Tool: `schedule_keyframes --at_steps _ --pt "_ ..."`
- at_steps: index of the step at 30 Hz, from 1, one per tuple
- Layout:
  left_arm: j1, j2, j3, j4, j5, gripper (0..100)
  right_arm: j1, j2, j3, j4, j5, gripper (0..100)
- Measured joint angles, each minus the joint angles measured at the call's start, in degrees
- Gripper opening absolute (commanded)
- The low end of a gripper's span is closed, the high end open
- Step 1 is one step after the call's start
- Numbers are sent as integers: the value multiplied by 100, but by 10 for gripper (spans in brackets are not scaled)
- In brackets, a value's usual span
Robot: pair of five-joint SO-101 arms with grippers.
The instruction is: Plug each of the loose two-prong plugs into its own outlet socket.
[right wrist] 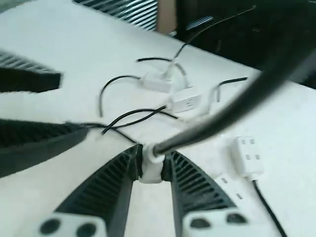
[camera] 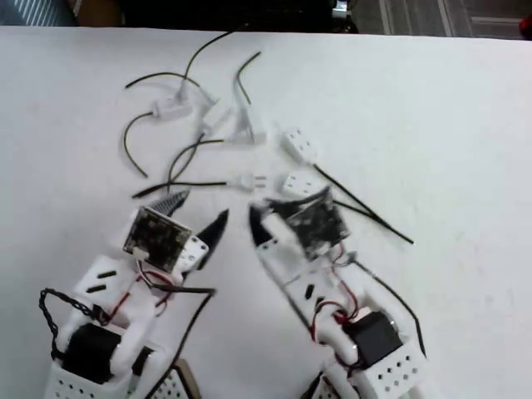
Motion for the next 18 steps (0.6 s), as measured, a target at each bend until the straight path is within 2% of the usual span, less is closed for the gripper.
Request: schedule_keyframes --at_steps 7,12,18 --pt "-220 70 0 -35 -193 329 1618 0 0 -905 -1099 17" --pt "-220 1582 -563 -141 -527 335 2400 0 149 -1257 -1688 17" --pt "123 3596 -1705 -167 -1679 334 2813 0 721 -2136 -1837 17"
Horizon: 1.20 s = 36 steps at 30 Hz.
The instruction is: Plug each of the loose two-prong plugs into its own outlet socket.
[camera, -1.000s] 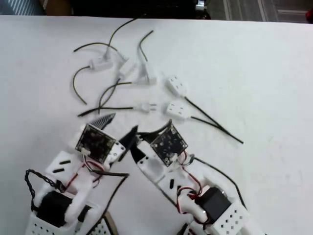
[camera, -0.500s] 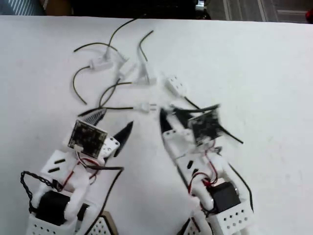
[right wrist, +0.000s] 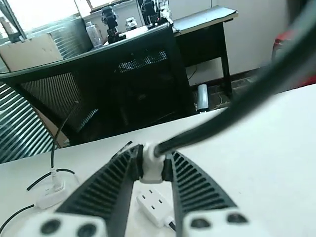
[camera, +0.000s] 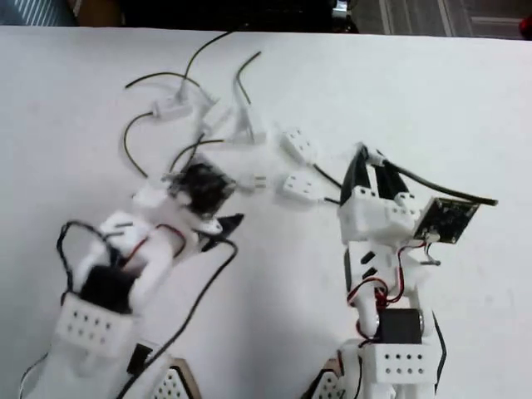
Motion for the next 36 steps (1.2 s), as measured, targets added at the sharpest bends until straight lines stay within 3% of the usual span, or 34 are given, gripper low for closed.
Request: schedule_keyframes --at_steps 4,13,22,36 --pt "273 1336 -677 -211 -607 335 18 0 79 -193 -9 17" --pt "668 4123 -2321 -571 -1160 333 229 -26 79 -220 -9 17" --pt "1125 6409 -4000 -571 -1231 332 756 -35 79 -378 -9 17" --pt "1363 8809 -5925 -589 -1231 331 738 -35 79 -378 -9 17"
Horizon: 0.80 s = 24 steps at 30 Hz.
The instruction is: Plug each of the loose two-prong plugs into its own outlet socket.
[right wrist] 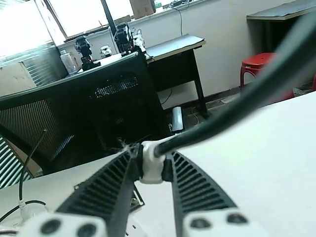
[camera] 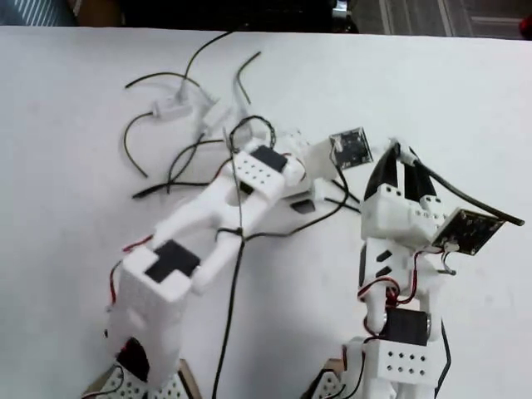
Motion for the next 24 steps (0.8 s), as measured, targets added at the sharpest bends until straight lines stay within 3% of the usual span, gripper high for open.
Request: schedule_keyframes --at_steps 4,8,14,24 --pt "0 510 -413 0 0 320 0 0 0 0 0 17" --pt "9 624 -536 114 -44 242 0 0 0 0 0 17" --pt "44 624 -598 624 -941 122 0 0 0 0 0 17" --pt "26 615 -765 1389 -1143 61 0 0 0 0 0 17"
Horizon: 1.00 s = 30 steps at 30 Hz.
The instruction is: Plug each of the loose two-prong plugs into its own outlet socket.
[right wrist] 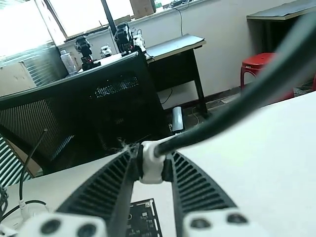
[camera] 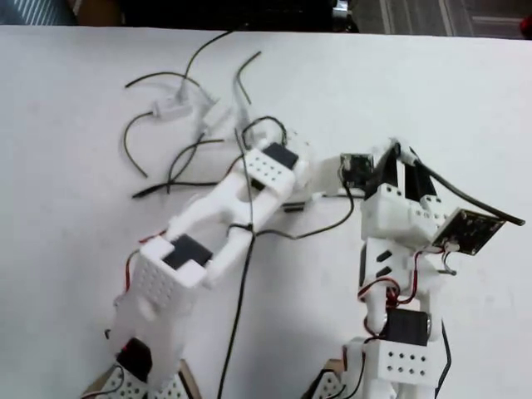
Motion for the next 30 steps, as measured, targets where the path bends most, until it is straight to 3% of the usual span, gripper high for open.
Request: schedule_keyframes --at_steps 10,20,24,30 --pt "-79 -633 88 1415 44 57 0 0 0 0 0 17" --pt "-527 -985 97 2242 1196 57 -237 0 0 0 0 17" --pt "-571 -1002 440 2198 1697 68 -220 0 0 0 0 17" --pt "-571 -1064 1160 1495 2347 219 -237 0 0 0 0 17"
